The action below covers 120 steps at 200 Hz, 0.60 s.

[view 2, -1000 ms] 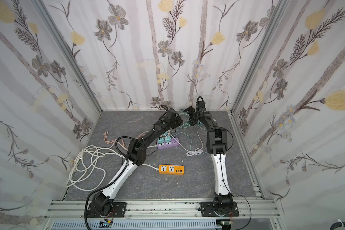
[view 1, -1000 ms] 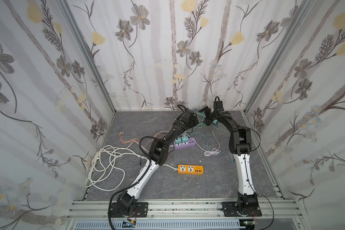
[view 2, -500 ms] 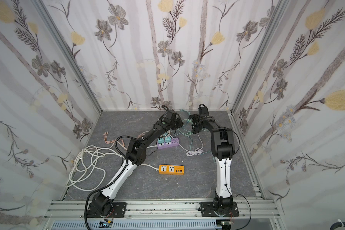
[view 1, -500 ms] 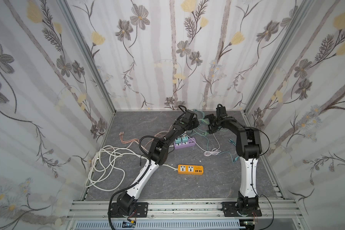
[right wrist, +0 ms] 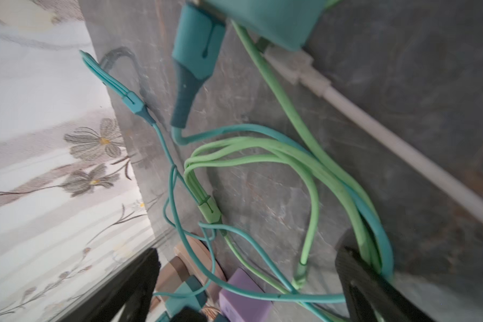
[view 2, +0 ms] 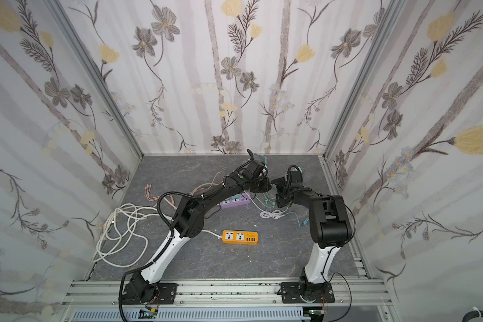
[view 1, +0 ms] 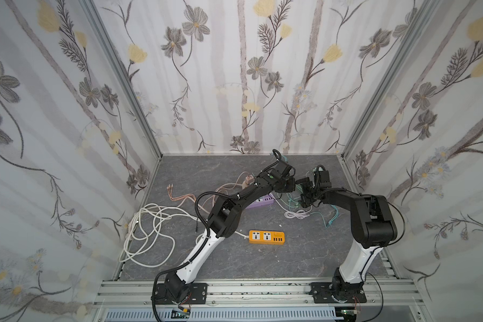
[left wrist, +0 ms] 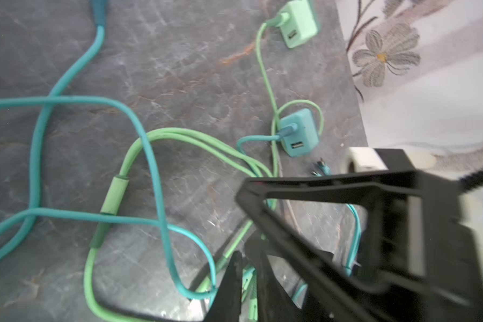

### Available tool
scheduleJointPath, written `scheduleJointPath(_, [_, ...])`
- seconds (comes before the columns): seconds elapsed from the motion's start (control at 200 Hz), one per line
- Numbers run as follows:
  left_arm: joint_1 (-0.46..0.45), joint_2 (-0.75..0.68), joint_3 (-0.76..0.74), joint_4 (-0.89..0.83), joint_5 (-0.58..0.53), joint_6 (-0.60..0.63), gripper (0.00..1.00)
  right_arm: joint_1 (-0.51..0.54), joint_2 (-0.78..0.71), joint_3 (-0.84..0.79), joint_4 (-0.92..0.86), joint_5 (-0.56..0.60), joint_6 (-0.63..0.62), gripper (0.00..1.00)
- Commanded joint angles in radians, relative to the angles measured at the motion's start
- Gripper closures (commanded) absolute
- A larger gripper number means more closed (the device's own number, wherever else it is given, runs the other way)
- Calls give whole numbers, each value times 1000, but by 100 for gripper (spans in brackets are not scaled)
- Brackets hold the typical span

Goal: Insert the plug

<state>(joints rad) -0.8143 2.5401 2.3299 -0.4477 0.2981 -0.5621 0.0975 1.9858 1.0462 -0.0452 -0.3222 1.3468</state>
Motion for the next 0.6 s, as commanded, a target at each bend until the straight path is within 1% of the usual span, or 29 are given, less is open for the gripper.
scheduleJointPath(0.0, [-12,-118,-43,-1,-83,97,78,5,-62,19,-160,65,-156,1])
scheduleJointPath(0.045, [-11,-138,-57,-13,-122,116,70,5,-92,12,-175,88,-179,0])
scheduleJointPath(0.12, [-9,-131,-40,-63,-209,158,47,5,-149,-12,-180,116,-201,1])
scheduleJointPath(0.16, [-4,-109,-3,-105,-241,171,41,4,-182,-31,-164,126,-214,1])
scheduleJointPath(0.215, [7,-55,76,-176,-254,181,37,4,-223,-54,-130,124,-241,1])
scheduleJointPath(0.28, [21,26,205,-261,-260,190,34,2,-266,-71,-108,122,-286,1])
scheduleJointPath(0.345, [31,105,327,-320,-256,208,29,2,-309,-90,-112,158,-323,1])
scheduleJointPath(0.395, [36,149,387,-337,-245,222,27,1,-355,-104,-102,196,-355,1])
scheduleJointPath(0.475, [40,173,394,-301,-228,240,25,-6,-427,-162,-97,240,-392,1])
scheduleJointPath(0.595, [40,186,358,-229,-234,255,23,-33,-491,-197,-105,238,-441,1])
